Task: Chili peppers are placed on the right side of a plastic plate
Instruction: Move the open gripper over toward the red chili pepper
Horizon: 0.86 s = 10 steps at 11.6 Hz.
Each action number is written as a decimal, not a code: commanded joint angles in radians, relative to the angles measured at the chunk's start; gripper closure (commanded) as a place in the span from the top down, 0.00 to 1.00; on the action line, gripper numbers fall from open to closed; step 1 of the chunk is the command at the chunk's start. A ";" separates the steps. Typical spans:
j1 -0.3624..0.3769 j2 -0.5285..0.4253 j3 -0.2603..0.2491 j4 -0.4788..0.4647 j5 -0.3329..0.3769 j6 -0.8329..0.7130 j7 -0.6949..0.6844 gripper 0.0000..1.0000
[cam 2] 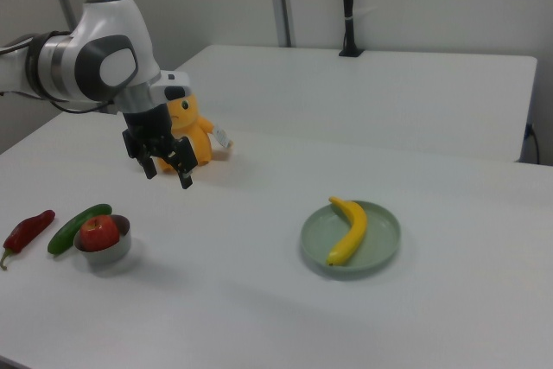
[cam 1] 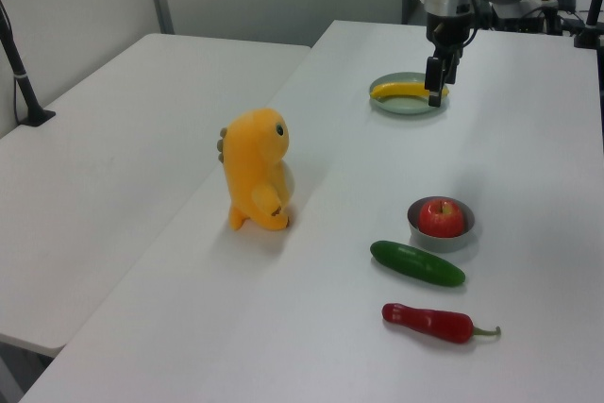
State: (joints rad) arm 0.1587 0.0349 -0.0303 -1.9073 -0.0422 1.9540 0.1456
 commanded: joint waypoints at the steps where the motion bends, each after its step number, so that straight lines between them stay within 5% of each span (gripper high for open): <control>1: 0.007 -0.023 0.000 -0.025 0.015 -0.017 -0.002 1.00; 10: 0.009 -0.012 0.038 -0.023 0.019 -0.001 0.032 1.00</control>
State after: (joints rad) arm 0.1622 0.0349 -0.0214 -1.9195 -0.0412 1.9540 0.1459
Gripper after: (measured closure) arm 0.000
